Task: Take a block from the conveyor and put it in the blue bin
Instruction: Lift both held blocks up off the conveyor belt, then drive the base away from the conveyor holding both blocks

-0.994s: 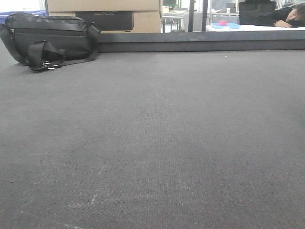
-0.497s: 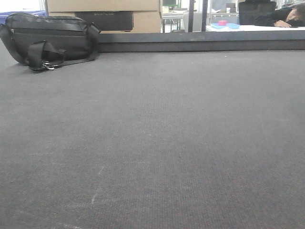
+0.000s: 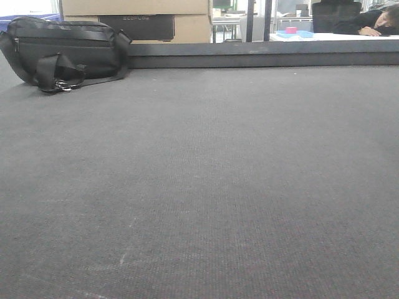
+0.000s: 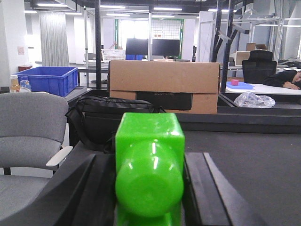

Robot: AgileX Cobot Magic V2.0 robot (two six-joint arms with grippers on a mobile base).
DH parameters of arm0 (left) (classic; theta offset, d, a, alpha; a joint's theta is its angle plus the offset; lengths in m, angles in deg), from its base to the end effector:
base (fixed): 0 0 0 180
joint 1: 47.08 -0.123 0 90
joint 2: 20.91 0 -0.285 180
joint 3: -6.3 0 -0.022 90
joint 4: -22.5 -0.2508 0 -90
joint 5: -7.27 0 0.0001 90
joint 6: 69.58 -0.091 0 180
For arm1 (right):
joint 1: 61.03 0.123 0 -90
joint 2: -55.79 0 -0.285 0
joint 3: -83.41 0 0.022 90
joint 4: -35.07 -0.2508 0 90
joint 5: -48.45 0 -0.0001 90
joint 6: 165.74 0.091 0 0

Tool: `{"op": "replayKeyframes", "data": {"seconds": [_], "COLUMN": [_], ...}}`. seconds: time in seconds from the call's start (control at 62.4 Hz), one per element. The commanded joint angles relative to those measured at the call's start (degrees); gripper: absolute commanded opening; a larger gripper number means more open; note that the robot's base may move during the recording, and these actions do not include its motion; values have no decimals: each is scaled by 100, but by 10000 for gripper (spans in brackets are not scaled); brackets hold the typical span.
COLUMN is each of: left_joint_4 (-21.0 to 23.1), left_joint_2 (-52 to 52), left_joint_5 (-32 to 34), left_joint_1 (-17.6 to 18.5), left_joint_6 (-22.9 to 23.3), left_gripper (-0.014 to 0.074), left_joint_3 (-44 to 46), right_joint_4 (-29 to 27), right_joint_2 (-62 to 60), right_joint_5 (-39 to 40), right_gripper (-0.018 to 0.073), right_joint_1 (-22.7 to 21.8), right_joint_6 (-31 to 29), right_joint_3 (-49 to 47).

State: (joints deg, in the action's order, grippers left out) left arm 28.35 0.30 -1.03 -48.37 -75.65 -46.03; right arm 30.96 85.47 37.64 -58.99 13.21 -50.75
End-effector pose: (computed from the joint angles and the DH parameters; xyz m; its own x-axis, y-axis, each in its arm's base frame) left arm 0.0587 0.0000 0.3312 0.1426 0.0081 -0.9897 -0.0087 0.9999 0.0070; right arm 0.0804 0.0041 0.3539 0.0618 0.0543 -0.9966 -0.0523 0.9973 0.0511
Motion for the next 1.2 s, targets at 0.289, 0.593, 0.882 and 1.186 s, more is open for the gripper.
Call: {"op": "replayKeyframes", "data": {"seconds": [0.289,0.593,0.882,1.186], "left_joint_4": [45,45,45,45], "left_joint_2": [-21,-21,-21,-21], "left_joint_5": [64,64,64,64], "left_joint_1": [30,30,30,30], "left_joint_6": [20,20,20,20], "left_gripper": [-111,-111,-111,-111], "left_joint_3": [-1,-1,-1,-1], "right_joint_4": [29,29,29,29], "right_joint_2": [-27,-27,-27,-27], "right_joint_5": [96,96,96,96], "right_gripper": [-154,-154,-154,-154], "right_joint_1": [-1,-1,-1,-1], "right_joint_6": [-56,-56,-56,-56], "right_joint_3": [-37,-37,-37,-37]}}
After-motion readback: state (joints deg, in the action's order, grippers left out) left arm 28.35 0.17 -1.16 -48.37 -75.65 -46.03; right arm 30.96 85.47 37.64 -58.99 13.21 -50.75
